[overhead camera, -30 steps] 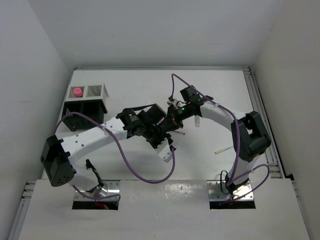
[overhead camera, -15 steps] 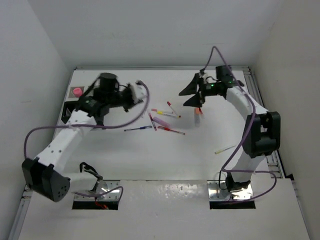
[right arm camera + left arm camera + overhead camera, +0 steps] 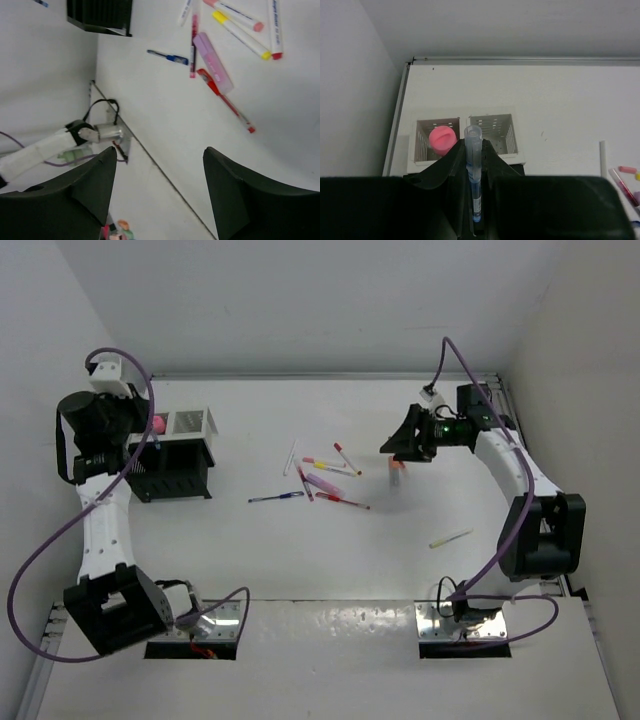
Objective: Sort the stationery into containers
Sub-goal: Place the pen in the storage box.
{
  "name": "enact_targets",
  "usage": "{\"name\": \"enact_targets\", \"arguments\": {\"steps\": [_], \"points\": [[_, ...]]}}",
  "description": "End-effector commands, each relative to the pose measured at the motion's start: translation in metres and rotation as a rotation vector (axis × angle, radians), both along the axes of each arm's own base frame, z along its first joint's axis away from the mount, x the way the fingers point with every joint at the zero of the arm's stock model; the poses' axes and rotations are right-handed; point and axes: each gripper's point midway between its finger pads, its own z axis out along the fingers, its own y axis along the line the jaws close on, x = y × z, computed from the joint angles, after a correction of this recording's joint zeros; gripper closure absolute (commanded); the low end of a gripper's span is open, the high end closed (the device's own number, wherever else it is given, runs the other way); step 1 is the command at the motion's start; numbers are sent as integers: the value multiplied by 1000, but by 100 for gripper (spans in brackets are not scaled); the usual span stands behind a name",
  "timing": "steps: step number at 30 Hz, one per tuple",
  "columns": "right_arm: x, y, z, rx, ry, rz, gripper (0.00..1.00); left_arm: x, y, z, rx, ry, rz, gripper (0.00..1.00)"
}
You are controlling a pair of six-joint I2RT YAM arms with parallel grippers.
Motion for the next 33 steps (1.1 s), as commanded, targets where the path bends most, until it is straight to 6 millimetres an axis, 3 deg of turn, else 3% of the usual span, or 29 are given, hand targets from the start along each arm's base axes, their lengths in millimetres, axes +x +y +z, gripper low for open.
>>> {"name": "enact_targets", "arguments": {"steps": [1,9,13,16,20,23,24,25,26,27,30,33], "points": [[2,-6,-4,-100,-159,31,31,11,16,29,-31,-140,-4,100],[-5,-4,-12,-166,-237,88,30,19,68,1,-19,-119,88,100],[-7,-1,-20,-193,-258,117,30,18,81,-19,-9,-72,99,100],[-4,11,-28,-281,-364,195,30,15,84,-34,-9,-30,106,100],[-5,52,-36,-365,-496,377,31,4,93,-60,-54,21,141,95],[2,82,-45,-419,-595,490,32,0,91,-74,-69,56,129,87],[8,91,-41,-434,-651,524,33,-1,90,-76,-71,62,126,78],[6,108,-51,-439,-660,575,33,-1,89,-79,-73,71,119,71],[9,123,-49,-458,-721,610,33,-4,91,-84,-84,88,128,50],[15,124,-53,-472,-735,613,34,-4,91,-85,-90,90,131,43],[20,155,-69,-486,-820,693,35,-5,90,-85,-104,89,113,16],[17,182,-91,-511,-891,804,37,-4,72,-76,-119,73,11,9]]}}
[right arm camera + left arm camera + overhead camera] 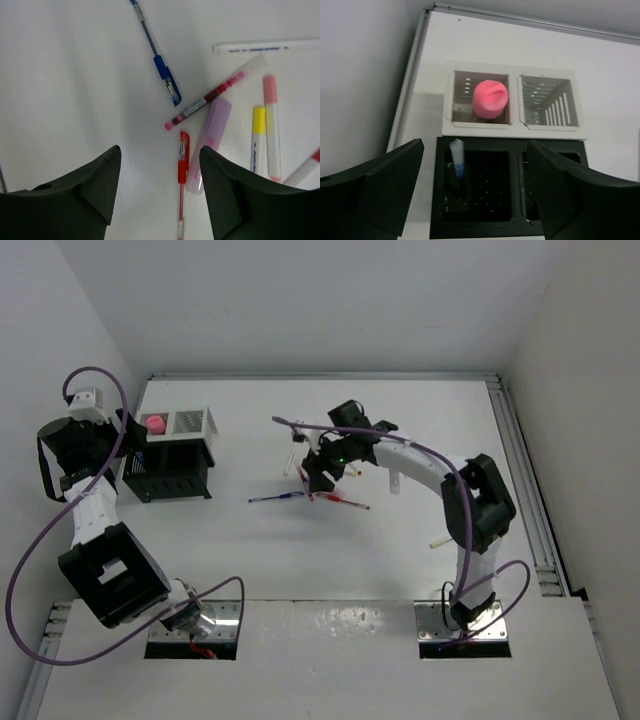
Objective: Sort the stationery into containers
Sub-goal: Place the pen in the storage box, then pick up the pen from the center of the board.
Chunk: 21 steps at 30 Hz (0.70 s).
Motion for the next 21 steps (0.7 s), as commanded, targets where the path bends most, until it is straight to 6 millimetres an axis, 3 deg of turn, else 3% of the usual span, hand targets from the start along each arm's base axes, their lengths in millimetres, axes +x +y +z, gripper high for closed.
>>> {"name": "enact_targets", "arguments": {"steps": [1,11,17,21], "points": [[21,30,-3,-19,-196,135,37,1,-19,22,-7,-61,-120,9],[25,72,-61,-68,-234,315,55,-12,-73,60,57,-110,-325,8],[29,83,-80,-75,-237,336,61,-19,-85,79,96,-133,-360,8],[20,84,-94,-104,-234,384,64,-21,-89,88,108,-146,-376,8]]}}
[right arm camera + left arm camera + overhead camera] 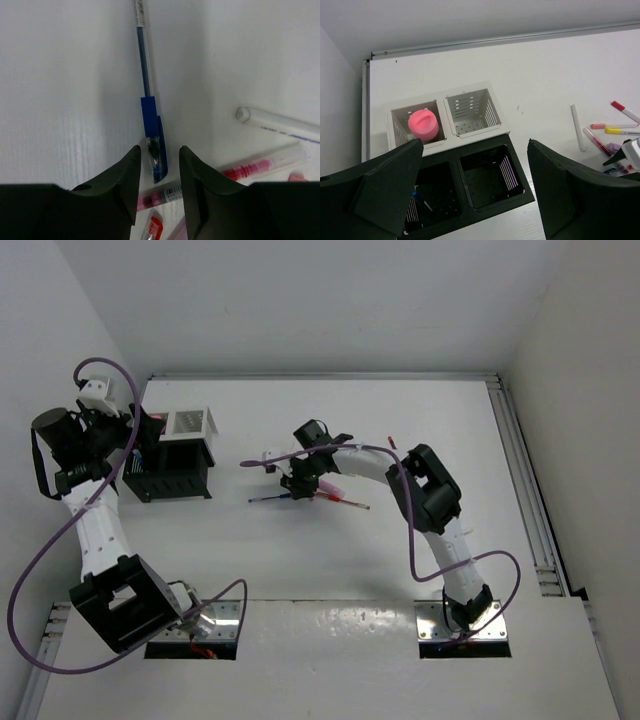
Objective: Sort the stationery into containers
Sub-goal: Pick up the pen from the center of the board.
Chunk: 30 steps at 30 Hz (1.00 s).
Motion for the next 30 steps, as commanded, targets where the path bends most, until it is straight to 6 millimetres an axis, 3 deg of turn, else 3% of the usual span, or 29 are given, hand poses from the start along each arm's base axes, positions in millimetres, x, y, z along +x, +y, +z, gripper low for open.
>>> {"name": "enact_targets", "arguments": {"steps": [1,7,8,10,11,13,14,16,17,18,20,21,22,23,25,27,30], "points": [[2,16,3,21,-59,78,65,-4,-12,29,56,-67,-54,8],[-12,8,-16,-36,-107,186,83,-6,-18,42,76,-84,-79,9],[-15,8,-13,-36,-125,210,91,-6,-20,44,83,-86,-88,10],[-24,4,-12,-39,-134,236,96,-8,-25,49,106,-89,-122,11],[-24,6,5,-11,-167,250,99,-12,-33,55,149,-96,-174,11],[-33,2,18,11,-190,270,100,-15,-40,63,212,-98,-225,11],[-33,4,42,48,-231,274,100,-14,-39,76,255,-118,-233,11],[-42,-2,54,59,-257,301,100,-15,-39,73,240,-71,-249,11],[-45,-3,64,71,-279,311,100,-16,-42,84,248,-75,-267,11],[-45,-5,87,93,-326,315,100,-21,-47,73,204,-13,-297,11],[-50,-12,100,100,-384,345,100,-21,-56,68,154,33,-362,11],[-49,-12,126,138,-458,344,100,-28,-74,54,130,95,-426,14],[-50,-17,129,135,-497,360,100,-30,-83,44,125,135,-466,16],[-50,-19,137,142,-527,366,100,-37,-112,32,151,184,-557,16],[-49,-21,163,168,-602,378,100,-49,-150,14,158,248,-633,16],[-48,-21,188,198,-675,392,100,-53,-172,9,170,248,-682,15],[-50,-16,208,232,-762,418,100,-69,-213,-1,151,299,-810,14]]}}
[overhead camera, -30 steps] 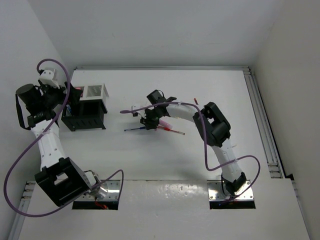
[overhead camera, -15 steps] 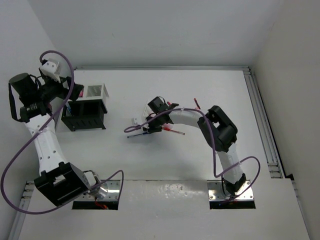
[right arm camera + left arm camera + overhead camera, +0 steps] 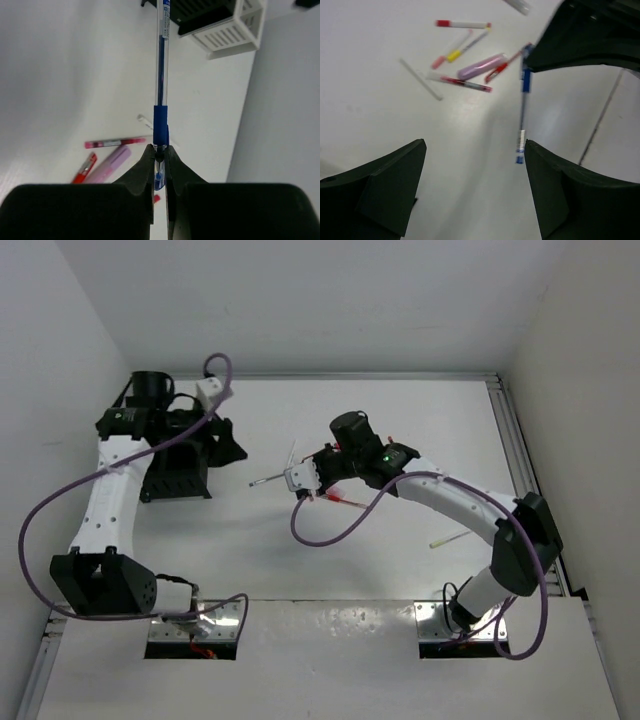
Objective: Sort the stationery into containers
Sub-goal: Pick up the pen from the center of the board.
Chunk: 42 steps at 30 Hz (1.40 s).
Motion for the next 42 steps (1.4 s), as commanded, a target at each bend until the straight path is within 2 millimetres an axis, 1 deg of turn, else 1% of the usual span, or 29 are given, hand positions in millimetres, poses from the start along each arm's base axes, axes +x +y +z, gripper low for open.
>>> {"name": "enact_targets", "arguments": {"steps": [1,3,4,5,6,8,10,12,13,15,16,19,23,26,27,32,35,36,38,39,40,41,42], "points": [[-3,12,31,55,-160,88,100,-32,-44,2,-1,58,-150,14],[-9,13,35,50,-198,122,100,-37,-60,-1,-5,104,-202,14],[-15,15,42,48,-247,161,100,-37,-73,-2,-6,131,-245,14],[-18,15,40,53,-269,177,100,-40,-77,-4,-7,171,-252,15],[-22,16,47,62,-313,202,100,-38,-85,-6,-6,191,-273,15],[-28,16,45,66,-354,227,100,-39,-90,-10,-7,233,-281,15],[-35,15,49,69,-409,258,100,-38,-96,-17,9,262,-281,15],[-39,14,45,60,-434,273,100,-38,-98,-26,32,291,-276,16],[-42,13,49,66,-452,278,100,-41,-100,-29,55,304,-281,16],[-46,12,44,59,-471,288,100,-46,-105,-38,70,339,-301,16],[-46,12,45,64,-483,284,100,-48,-106,-40,66,357,-305,16],[-48,11,41,57,-501,291,100,-60,-113,-44,46,394,-341,16],[-44,12,44,66,-514,274,100,-71,-117,-52,46,424,-364,16],[-44,12,44,70,-511,269,100,-74,-118,-56,47,439,-370,16],[-43,14,49,87,-530,268,100,-74,-118,-57,50,439,-369,16],[-46,16,53,105,-546,266,100,-76,-118,-70,63,465,-369,21],[-51,16,51,110,-555,283,100,-75,-119,-71,44,480,-371,34],[-53,16,51,113,-560,288,100,-73,-120,-70,38,474,-371,48],[-56,18,48,118,-574,297,100,-70,-120,-68,13,468,-376,67],[-56,18,49,125,-578,292,100,-69,-120,-67,4,468,-374,84],[-54,19,53,170,-579,259,95,-68,-118,-68,-4,473,-369,92],[-51,21,60,201,-599,222,86,-64,-114,-66,-34,472,-358,98],[-47,21,73,264,-646,185,76,-62,-110,-64,-50,461,-343,100]]}}
